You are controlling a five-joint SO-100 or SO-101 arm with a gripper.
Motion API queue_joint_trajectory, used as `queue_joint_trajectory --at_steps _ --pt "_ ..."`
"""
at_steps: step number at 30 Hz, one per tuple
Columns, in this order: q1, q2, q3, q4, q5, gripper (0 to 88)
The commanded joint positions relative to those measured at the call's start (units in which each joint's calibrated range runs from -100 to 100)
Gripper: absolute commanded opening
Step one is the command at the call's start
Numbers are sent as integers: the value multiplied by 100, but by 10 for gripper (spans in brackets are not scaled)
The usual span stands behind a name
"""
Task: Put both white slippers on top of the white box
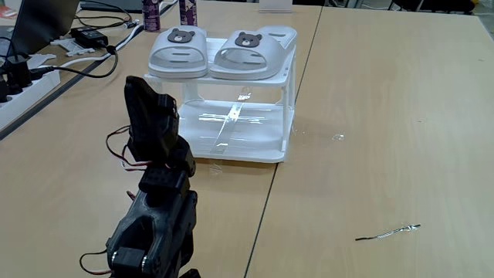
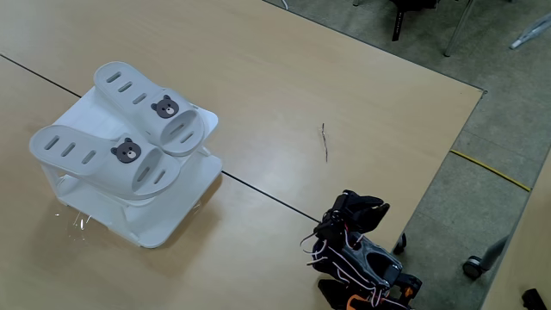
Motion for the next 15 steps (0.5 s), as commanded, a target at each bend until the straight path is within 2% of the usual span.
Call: queue_joint_trajectory --at_steps 1,15 --pt "-242 11 -28 -43 42 8" --pt "-225 11 -19 -43 42 8"
